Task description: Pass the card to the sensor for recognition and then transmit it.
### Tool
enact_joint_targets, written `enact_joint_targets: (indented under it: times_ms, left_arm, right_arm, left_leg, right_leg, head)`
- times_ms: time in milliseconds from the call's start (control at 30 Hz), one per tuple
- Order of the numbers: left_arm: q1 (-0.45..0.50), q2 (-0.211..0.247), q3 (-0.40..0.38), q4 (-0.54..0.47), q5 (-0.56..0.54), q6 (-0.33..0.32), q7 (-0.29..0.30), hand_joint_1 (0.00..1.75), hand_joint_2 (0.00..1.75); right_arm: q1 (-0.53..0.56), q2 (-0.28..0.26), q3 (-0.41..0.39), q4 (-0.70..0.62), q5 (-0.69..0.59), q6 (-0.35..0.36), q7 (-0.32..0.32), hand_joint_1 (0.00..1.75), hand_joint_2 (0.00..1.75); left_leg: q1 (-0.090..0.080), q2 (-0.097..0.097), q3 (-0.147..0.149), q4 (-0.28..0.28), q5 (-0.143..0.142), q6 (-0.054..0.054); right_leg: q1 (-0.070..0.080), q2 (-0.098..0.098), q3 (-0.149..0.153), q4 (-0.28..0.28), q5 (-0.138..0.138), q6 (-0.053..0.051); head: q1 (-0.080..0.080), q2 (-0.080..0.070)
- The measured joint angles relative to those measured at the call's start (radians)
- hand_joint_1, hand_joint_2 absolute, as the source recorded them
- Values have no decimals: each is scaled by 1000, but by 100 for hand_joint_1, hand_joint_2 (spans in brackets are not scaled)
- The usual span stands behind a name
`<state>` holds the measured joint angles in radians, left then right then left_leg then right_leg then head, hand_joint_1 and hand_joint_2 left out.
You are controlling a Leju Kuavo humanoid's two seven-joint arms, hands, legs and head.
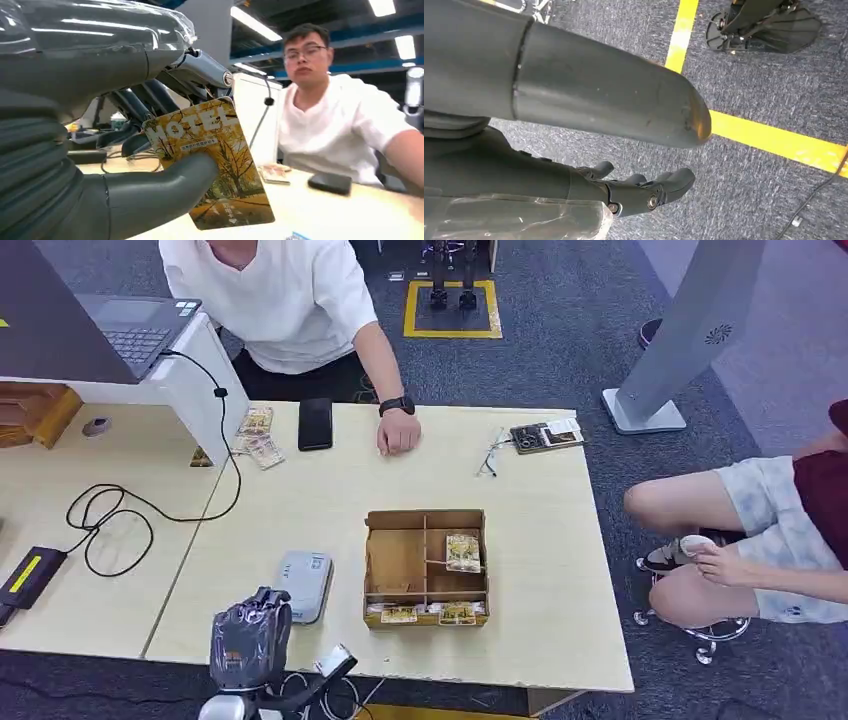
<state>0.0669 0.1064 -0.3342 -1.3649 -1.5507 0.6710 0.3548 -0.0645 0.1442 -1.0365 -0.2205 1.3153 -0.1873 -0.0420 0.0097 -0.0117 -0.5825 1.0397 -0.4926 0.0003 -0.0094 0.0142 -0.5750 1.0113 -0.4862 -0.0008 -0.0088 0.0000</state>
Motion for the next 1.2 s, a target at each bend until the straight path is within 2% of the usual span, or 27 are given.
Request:
enact_joint_targets:
  times_ms: [100,200,367,533,1000,1200]
  left_arm:
    - [-1,1,-27,31,0,0,-3,175,175]
    - [-2,-7,-27,66,0,0,-35,175,175]
    - [-3,-9,-28,92,5,0,-45,175,175]
    - [-3,-22,-28,109,0,0,-59,175,175]
    - [-3,-43,-19,105,0,0,-47,175,175]
    - [-12,-83,41,77,0,0,-98,175,175]
  right_arm:
    - [0,0,6,1,-28,-9,0,0,0]
    - [0,-1,9,1,-32,-11,-2,0,0]
    - [0,-1,17,6,-43,-31,2,0,0]
    - [0,-2,19,8,-48,-18,-1,0,0]
    - [0,-3,19,8,-46,-16,0,0,0]
    - [1,-3,26,8,-28,-16,1,0,0]
  left_leg:
    - [0,0,0,0,0,0]
    - [0,0,0,0,0,0]
    - [0,0,0,0,0,0]
    - [0,0,0,0,0,0]
    - [0,0,0,0,0,0]
    - [0,0,0,0,0,0]
  right_leg:
    - [0,0,0,0,0,0]
    - [0,0,0,0,0,0]
    - [0,0,0,0,0,0]
    - [0,0,1,0,0,0]
    - [0,-1,1,0,0,0]
    - [0,-1,1,0,0,0]
  head:
    - [0,0]
    - [0,0]
    - [0,0]
    - [0,0]
    - [0,0]
    - [0,0]
